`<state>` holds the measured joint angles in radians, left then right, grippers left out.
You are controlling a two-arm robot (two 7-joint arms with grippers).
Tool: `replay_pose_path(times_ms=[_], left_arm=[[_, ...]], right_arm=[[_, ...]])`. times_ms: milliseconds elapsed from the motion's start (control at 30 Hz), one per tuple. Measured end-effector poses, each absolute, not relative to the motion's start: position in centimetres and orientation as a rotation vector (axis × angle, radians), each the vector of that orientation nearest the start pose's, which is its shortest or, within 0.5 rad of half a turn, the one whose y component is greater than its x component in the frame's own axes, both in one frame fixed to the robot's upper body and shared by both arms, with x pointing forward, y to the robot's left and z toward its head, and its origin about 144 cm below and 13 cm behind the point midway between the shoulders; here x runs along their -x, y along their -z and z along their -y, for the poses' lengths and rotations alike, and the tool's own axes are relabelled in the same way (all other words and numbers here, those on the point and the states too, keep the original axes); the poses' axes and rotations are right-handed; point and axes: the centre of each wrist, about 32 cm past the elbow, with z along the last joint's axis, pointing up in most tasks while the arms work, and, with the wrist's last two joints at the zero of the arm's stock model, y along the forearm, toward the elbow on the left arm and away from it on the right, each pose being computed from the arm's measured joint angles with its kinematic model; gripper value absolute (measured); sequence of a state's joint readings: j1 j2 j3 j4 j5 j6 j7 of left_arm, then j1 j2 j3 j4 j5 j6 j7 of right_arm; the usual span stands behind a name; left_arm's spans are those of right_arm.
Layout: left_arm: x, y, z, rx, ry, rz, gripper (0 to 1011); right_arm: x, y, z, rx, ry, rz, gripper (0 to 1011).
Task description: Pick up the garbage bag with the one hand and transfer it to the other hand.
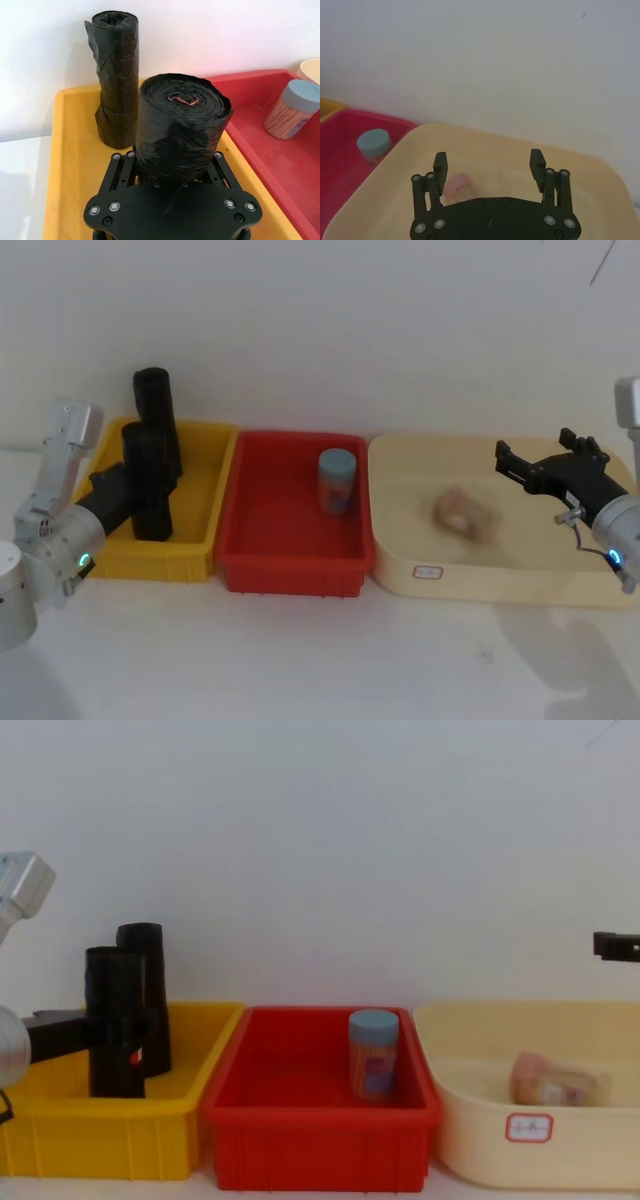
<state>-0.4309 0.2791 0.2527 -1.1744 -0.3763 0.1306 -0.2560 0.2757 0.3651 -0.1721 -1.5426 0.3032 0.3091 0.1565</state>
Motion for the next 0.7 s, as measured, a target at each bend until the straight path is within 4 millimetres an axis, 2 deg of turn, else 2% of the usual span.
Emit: replay_pose_path(times_ms=[367,700], left_arm=[[-57.4,-118.0,-27.1,-0.071,-1.189,-0.121,487],[-57.8,-121.0,-26.8,0.006,-1.147,-0.048,487]], right_arm=[[-52.7,-122.8,28.5,0.166,1.288,-0.025,1000],[-52.8,-122.7,28.5,0.167,1.289,-0.026,1000]])
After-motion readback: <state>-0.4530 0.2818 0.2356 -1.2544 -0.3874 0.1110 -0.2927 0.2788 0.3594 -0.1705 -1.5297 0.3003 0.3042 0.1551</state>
